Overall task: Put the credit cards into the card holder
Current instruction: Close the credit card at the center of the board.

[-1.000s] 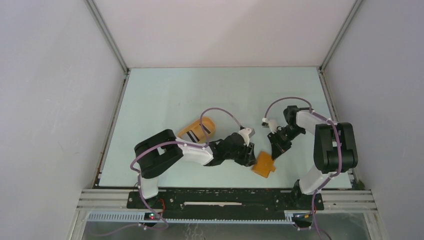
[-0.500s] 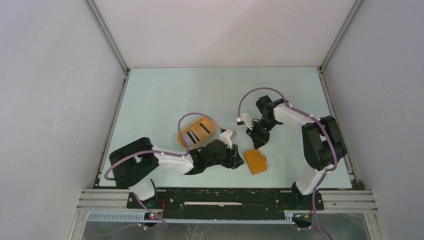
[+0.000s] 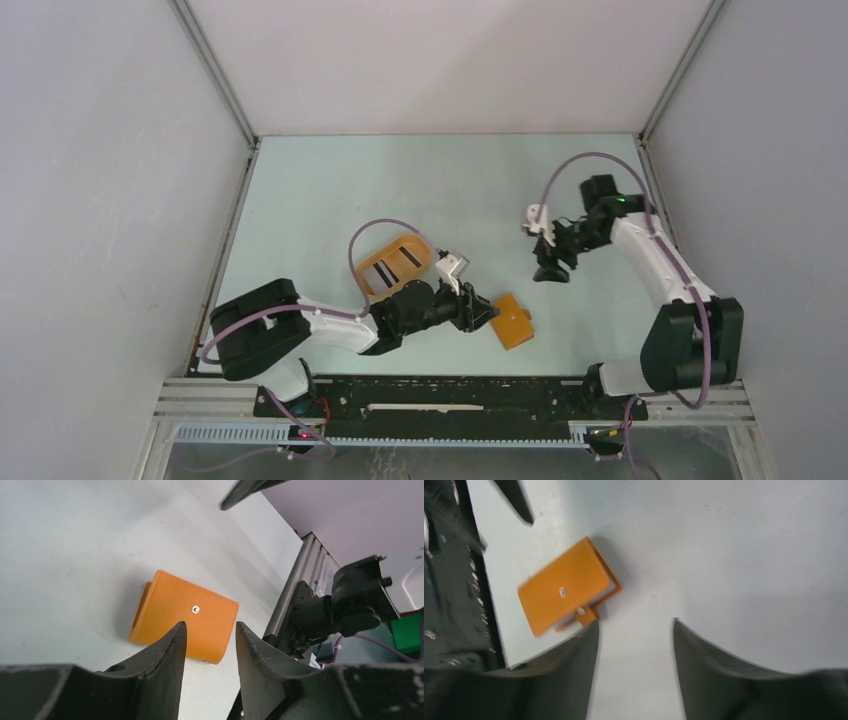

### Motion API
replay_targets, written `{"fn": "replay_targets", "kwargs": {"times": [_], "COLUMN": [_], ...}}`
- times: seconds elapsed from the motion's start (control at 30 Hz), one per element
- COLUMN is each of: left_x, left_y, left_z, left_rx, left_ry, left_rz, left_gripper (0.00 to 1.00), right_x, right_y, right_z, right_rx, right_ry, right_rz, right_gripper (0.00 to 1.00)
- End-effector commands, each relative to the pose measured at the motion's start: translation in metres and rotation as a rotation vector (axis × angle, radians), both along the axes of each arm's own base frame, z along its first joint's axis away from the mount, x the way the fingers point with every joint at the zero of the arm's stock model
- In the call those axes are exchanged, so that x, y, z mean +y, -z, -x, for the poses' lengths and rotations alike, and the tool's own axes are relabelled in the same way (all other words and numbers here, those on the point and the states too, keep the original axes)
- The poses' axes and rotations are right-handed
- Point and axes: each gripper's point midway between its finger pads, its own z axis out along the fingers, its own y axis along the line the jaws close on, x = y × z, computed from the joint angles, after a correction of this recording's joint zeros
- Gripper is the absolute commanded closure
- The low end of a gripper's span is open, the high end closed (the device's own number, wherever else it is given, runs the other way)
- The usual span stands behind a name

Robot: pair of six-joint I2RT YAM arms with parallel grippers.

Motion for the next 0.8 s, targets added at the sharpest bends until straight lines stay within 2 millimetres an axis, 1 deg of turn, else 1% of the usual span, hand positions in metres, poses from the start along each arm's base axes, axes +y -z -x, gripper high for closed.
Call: {"fn": "replay_targets", "kwargs": {"times": [0.0, 0.07, 0.13, 0.23, 0.37, 0.63, 0.7, 0.77], "left_x": [-0.015, -0.015, -0.014, -0.013, -0.014, -0.016, -0.019, -0.024], "left_y": [-0.019, -0.018, -0.015, -0.010, 0.001, 0.008, 0.012, 0.014], "left_z": [0.007, 0.007, 0.009, 0.012, 0.012, 0.010, 0.011, 0.012], "left_rx": [-0.196, -0.262, -0.303, -0.351, -0.362, -0.377, -0.365, -0.351], "left_ry": [0.119, 0.139, 0.158, 0.183, 0.189, 0.182, 0.193, 0.203], "left_rz": [0.070, 0.067, 0.067, 0.059, 0.059, 0.086, 0.083, 0.089], "left_gripper": [0.55, 0.54, 0.53, 0.53, 0.54, 0.55, 0.56, 0.58], "right_x": [-0.019, -0.028, -0.031, -0.026, -0.018, -0.001, 0.004, 0.004], "right_y": [0.007, 0.021, 0.034, 0.051, 0.071, 0.096, 0.099, 0.103], "right_z": [0.039, 0.034, 0.032, 0.033, 0.034, 0.056, 0.061, 0.064], "right_rx": [-0.162, -0.167, -0.174, -0.156, -0.134, -0.045, -0.025, -0.018], "right_ry": [-0.323, -0.362, -0.415, -0.480, -0.520, -0.591, -0.601, -0.617], "right_rz": [-0.103, -0.057, -0.046, -0.035, 0.019, 0.060, 0.064, 0.087], "right_gripper": [0.26, 0.26, 0.27, 0.29, 0.29, 0.30, 0.31, 0.32]}}
